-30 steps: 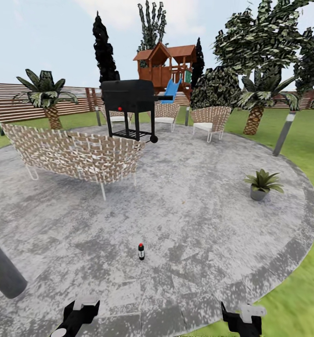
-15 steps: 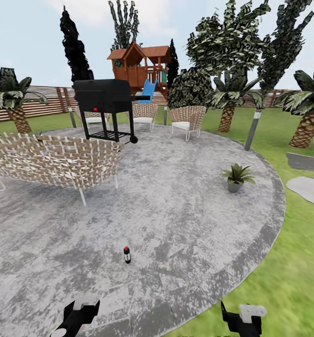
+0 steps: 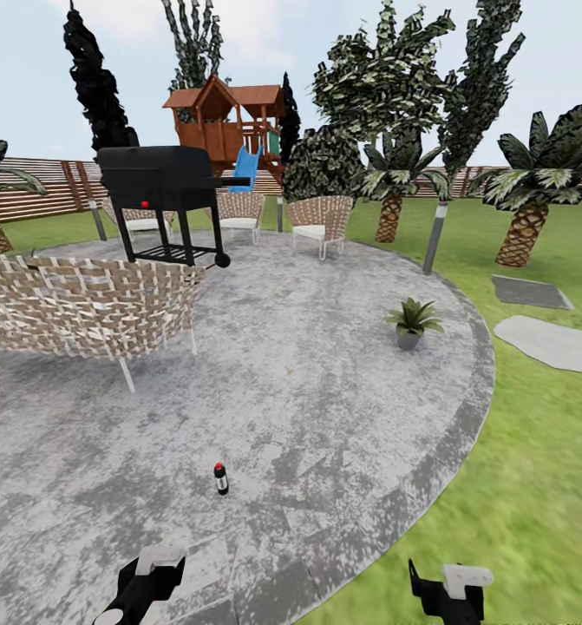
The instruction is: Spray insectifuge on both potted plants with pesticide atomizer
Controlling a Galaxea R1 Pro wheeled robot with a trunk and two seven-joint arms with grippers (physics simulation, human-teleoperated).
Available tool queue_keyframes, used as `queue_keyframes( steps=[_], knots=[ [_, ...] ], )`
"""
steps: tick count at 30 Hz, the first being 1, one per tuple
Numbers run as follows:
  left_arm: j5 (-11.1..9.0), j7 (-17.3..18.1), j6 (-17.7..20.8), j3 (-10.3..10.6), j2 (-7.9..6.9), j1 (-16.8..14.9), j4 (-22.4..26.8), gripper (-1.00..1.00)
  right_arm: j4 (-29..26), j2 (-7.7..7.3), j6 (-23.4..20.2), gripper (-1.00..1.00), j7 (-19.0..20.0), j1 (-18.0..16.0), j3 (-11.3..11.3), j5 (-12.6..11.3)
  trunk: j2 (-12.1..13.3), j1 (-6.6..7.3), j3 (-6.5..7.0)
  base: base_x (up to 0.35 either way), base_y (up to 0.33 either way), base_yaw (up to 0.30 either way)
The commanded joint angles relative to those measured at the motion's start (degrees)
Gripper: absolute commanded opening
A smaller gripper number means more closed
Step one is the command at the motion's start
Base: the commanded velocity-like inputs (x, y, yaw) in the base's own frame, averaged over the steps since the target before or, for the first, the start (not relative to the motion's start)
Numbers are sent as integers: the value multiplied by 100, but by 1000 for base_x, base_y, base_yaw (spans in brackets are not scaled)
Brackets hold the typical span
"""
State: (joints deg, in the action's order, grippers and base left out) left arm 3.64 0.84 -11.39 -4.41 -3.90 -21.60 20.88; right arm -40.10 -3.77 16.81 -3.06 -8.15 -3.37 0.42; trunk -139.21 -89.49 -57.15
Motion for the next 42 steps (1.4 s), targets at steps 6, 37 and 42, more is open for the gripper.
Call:
queue_keyframes(
  steps=[6,37,42],
  knots=[
    [38,6,-21,-33,4,-2,-5,100,4,-1,15,100,-3,-2,11,10,-2,1,-5,0,87,-7],
    [40,5,-21,-33,4,-5,-5,100,3,26,24,100,-28,-2,21,-6,-2,1,-5,32,58,0],
    [40,5,-21,-33,4,-2,-5,100,3,26,24,100,-28,-2,21,-4,-2,1,-5,259,216,0]
  ],
)
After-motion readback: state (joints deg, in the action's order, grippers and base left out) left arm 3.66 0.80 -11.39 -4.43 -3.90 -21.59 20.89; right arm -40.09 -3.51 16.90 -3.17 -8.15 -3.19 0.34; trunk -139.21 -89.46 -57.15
